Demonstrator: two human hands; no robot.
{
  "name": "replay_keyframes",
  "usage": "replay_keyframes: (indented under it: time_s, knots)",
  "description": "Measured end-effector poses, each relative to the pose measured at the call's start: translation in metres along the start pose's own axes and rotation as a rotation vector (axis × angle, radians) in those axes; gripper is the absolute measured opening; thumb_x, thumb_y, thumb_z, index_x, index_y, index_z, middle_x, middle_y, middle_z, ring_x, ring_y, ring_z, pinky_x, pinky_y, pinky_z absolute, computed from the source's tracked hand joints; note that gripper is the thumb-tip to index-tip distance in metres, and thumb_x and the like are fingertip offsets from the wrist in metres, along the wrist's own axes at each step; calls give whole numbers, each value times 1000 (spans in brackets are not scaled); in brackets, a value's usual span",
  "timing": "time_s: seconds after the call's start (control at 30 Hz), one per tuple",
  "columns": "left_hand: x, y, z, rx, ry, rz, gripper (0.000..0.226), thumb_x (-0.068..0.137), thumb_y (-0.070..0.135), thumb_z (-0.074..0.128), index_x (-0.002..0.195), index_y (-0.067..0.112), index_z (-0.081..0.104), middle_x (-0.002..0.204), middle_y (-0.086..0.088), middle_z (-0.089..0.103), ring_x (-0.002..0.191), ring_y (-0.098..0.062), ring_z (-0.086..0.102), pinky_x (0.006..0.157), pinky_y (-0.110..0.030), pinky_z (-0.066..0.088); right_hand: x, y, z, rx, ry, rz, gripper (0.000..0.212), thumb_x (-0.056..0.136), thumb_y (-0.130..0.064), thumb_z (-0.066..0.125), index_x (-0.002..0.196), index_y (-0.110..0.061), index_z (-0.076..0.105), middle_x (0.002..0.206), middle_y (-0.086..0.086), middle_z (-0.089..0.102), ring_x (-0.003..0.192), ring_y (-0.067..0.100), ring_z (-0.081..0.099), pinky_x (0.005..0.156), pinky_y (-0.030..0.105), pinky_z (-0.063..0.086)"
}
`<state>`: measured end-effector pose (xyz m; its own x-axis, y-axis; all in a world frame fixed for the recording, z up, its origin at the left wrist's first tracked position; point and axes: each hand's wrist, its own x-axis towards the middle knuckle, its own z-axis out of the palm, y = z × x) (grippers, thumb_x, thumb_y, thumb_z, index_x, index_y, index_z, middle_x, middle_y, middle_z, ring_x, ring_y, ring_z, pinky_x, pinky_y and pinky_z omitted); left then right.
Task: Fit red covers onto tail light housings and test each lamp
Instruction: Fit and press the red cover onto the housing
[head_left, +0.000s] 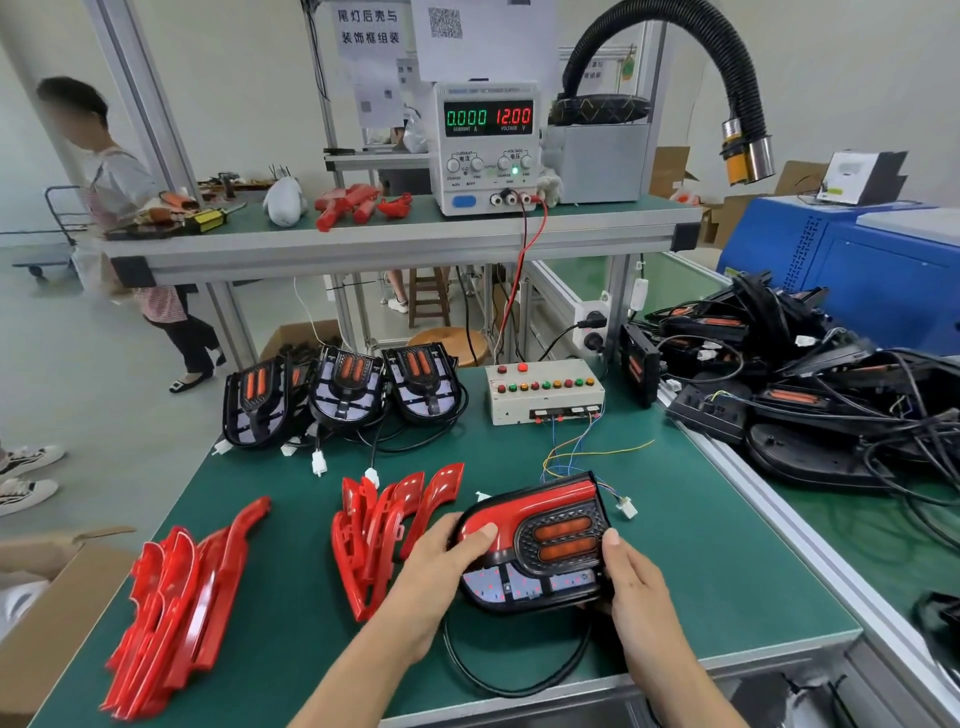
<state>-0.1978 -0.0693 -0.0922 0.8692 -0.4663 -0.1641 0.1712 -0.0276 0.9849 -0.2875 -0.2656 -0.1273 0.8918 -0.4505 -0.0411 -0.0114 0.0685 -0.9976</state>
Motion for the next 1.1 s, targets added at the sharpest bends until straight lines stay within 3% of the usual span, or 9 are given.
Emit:
replay_keyframes:
  time_s: [0.13,0.23,0.37,0.5,0.7,0.83,1.0,1.1]
  knots:
    - [-3,4,-10,91,-22,100,26,93,44,70,117,36,68,118,17,74,111,0,67,90,-15,48,8,-4,-4,-3,-104,67,45,98,-59,42,111,-32,76,111,0,78,105,16,73,82,29,59]
    - [-6,2,-15,134,-39,133,20,98,36,67,118,35,64,118,24,72,111,7,64,86,-4,45,22,-14,-8,24,-194,125,64,99,-70,35,120,-24,75,117,10,76,110,26,72,90,35,58]
    - [-6,-4,-12,163,-50,158,21,101,29,65,122,27,64,118,12,74,113,-5,66,89,-10,47,39,-22,2,45,-221,160,71,85,-82,48,116,-23,74,114,16,76,106,34,73,90,45,60]
    - [-4,-4,-13,185,-39,160,24,99,34,66,122,28,63,117,11,74,111,-6,67,88,-11,48,49,-14,9,31,-195,185,64,85,-72,54,113,-18,73,111,16,76,103,35,74,98,54,55]
    - [-2,-7,-13,144,12,113,18,98,27,68,116,26,67,112,10,76,105,-8,70,83,-11,50,47,-15,13,12,-155,122,53,85,-61,52,102,-13,68,106,17,76,99,34,74,95,53,57]
    - [-1,-8,-12,101,31,75,17,99,25,67,116,26,68,112,10,76,106,-9,71,87,-17,50,46,-17,13,-16,-137,97,39,93,-54,51,90,-18,67,100,13,77,99,32,74,94,50,57]
    - [-2,-8,-9,33,33,63,21,98,26,66,119,28,67,114,11,76,106,-7,71,84,-14,52,45,-17,12,-21,-162,115,35,101,-50,49,96,-23,70,105,10,77,101,27,74,92,44,58]
    - [-2,-8,-6,-17,70,62,31,90,40,70,120,29,69,116,9,76,110,-10,70,96,-26,50,45,-19,12,-46,-157,104,34,104,-47,47,98,-21,68,103,11,76,101,27,73,92,44,58]
